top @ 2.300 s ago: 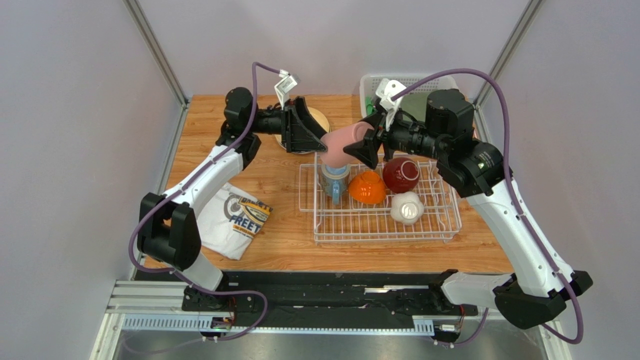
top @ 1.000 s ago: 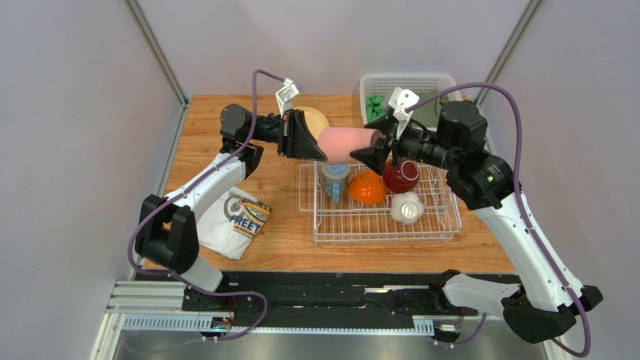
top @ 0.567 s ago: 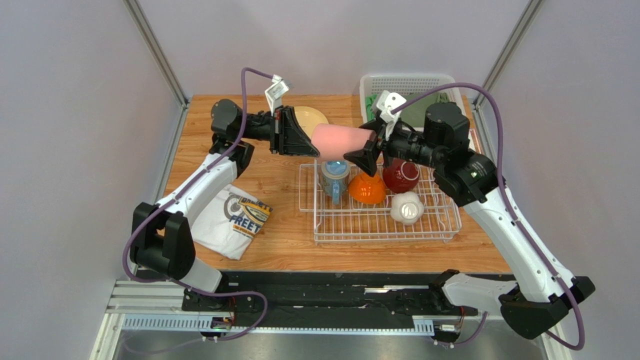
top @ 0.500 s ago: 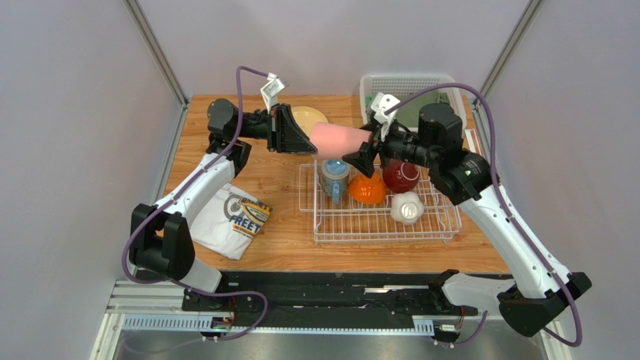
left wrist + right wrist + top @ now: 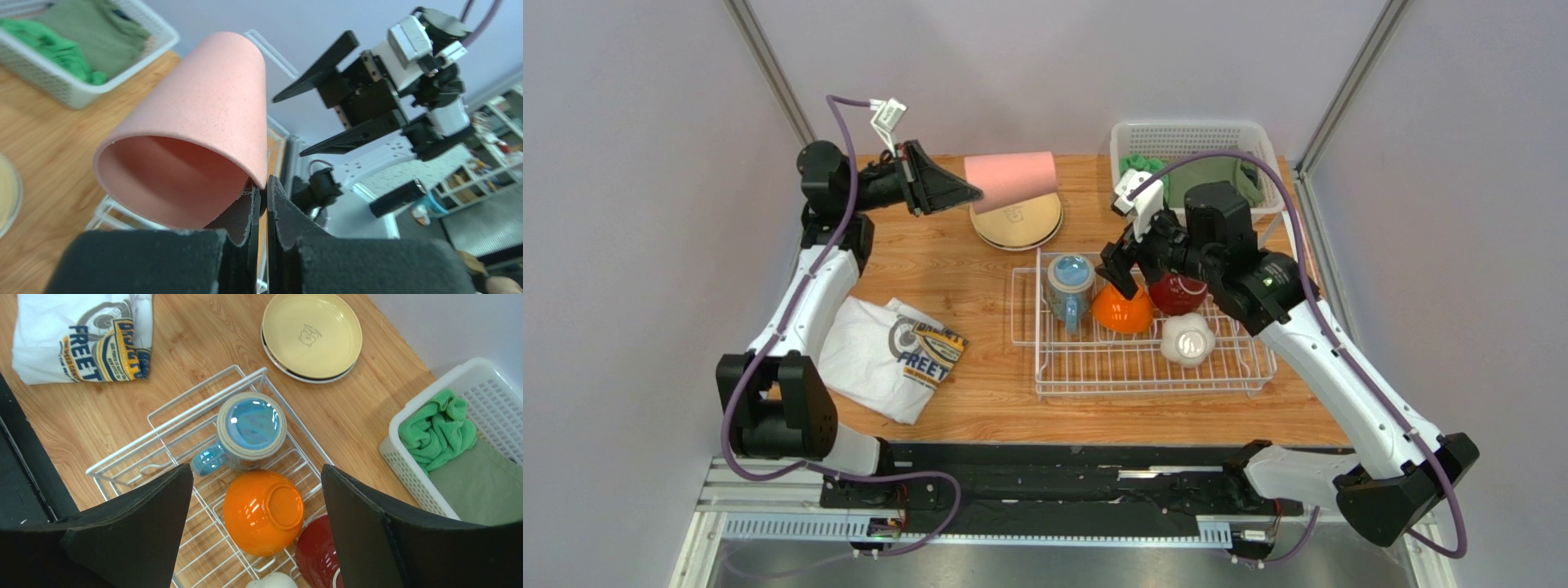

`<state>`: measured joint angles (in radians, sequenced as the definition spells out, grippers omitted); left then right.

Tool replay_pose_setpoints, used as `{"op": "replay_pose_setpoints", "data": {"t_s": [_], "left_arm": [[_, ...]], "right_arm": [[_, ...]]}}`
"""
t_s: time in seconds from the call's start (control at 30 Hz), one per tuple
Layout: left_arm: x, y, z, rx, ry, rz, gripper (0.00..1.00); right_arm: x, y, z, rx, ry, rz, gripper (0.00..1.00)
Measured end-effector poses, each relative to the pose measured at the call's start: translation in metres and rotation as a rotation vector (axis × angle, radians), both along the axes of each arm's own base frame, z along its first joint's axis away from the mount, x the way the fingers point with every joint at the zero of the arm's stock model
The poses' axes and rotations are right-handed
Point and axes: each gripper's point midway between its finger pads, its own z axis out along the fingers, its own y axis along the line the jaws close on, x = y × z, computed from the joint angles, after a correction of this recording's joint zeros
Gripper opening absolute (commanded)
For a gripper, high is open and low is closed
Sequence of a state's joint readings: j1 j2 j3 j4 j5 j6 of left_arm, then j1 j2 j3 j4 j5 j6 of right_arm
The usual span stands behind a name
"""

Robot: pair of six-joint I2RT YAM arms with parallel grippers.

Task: Unload the mixed dishes from the dish rack
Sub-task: Pick up the cup from the dish rack, then place the cup at the center of the board.

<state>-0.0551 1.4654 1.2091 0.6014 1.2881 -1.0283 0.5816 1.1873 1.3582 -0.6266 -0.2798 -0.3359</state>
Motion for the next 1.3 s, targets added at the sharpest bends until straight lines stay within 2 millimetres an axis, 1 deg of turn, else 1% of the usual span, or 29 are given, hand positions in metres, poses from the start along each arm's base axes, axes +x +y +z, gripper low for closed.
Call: {"op": "replay_pose_setpoints", "data": {"t_s": [0.07,0.13,0.27,0.37,0.47,0.57,0.7,0.77,0.87,1.03,1.17,1.27,1.3], "left_arm": [[0.009,0.013,-0.001,0.025,-0.011,0.064,0.0],[0.02,0.032,-0.002,0.063,-0.028,0.152,0.0],[0.043,0.073,-0.003,0.159,-0.065,0.343,0.0],[0.055,0.103,-0.011,0.24,-0.055,0.469,0.0],[0.066,0.129,-0.024,0.338,-0.03,0.584,0.0],[0.079,0.15,-0.036,0.445,-0.017,0.677,0.0],[0.101,0.175,-0.057,0.584,0.014,0.752,0.0],[0.114,0.188,-0.07,0.646,0.037,0.777,0.0],[0.133,0.206,-0.096,0.741,0.086,0.8,0.0],[0.155,0.226,-0.135,0.859,0.163,0.796,0.0],[0.174,0.235,-0.159,0.964,0.189,0.781,0.0],[0.188,0.234,-0.17,1.047,0.173,0.754,0.0],[0.192,0.23,-0.173,1.075,0.162,0.739,0.0]], "right_arm": [[0.001,-0.004,-0.007,-0.02,0.007,-0.019,0.82],[0.003,-0.008,-0.012,-0.037,0.009,-0.04,0.82],[0.008,-0.017,-0.016,-0.063,0.0,-0.091,0.82],[0.01,-0.023,-0.019,-0.079,-0.006,-0.125,0.82],[0.011,-0.03,-0.029,-0.106,0.004,-0.155,0.82],[0.014,-0.037,-0.041,-0.139,0.017,-0.191,0.81],[0.016,-0.044,-0.046,-0.163,0.021,-0.224,0.81],[0.017,-0.046,-0.049,-0.172,0.022,-0.237,0.81],[0.017,-0.048,-0.054,-0.183,0.027,-0.246,0.81],[0.016,-0.05,-0.063,-0.201,0.042,-0.249,0.81],[0.018,-0.05,-0.071,-0.217,0.057,-0.25,0.8],[0.019,-0.049,-0.078,-0.23,0.07,-0.25,0.8],[0.02,-0.05,-0.081,-0.236,0.075,-0.252,0.8]]}}
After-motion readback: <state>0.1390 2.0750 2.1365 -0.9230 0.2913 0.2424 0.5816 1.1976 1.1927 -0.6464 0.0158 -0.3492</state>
